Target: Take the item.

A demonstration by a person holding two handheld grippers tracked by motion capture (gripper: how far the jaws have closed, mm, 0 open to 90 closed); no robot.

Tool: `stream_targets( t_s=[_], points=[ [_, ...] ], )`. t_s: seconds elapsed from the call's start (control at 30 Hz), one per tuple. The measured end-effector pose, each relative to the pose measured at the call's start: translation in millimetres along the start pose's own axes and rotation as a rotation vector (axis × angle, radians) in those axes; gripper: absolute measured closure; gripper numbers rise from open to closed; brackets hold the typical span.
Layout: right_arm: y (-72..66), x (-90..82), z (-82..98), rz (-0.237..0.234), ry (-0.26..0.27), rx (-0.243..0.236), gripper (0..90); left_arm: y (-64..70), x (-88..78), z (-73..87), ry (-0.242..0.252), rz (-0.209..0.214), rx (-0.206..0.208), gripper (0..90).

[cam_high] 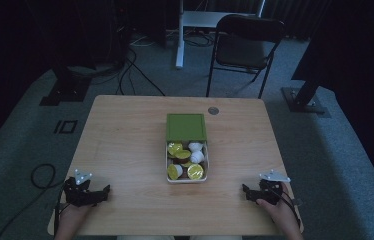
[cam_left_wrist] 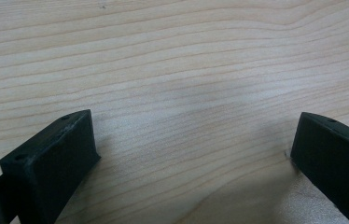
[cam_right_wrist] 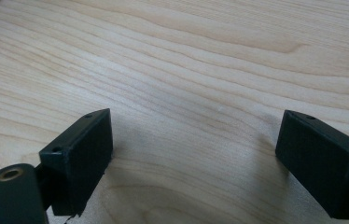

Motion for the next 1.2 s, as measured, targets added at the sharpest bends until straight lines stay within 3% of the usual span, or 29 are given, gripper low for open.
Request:
stream_targets(
  t_s=[0.83,1.2],
  points=[
    [-1.9,0.7,-0.7,0.014,0.004,0.01,11.2,0.0,0.0,0.0,0.0,0.0,0.0,0.4],
    [-8.8,-1.3,-6.9,-0.004,0.024,0.008,11.2,-0.1,0.0,0.0,0.0,0.001,0.0,0.3]
  ],
)
Point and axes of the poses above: each handheld gripper's, and its own axes: x roughly forward along the jaws, z roughly out of its underside, y roughly to its right, the point moved 2 cm from there along x, roughly forward along the jaws, and after that the axes turned 4 degrees about -z, right-handed, at the moved point
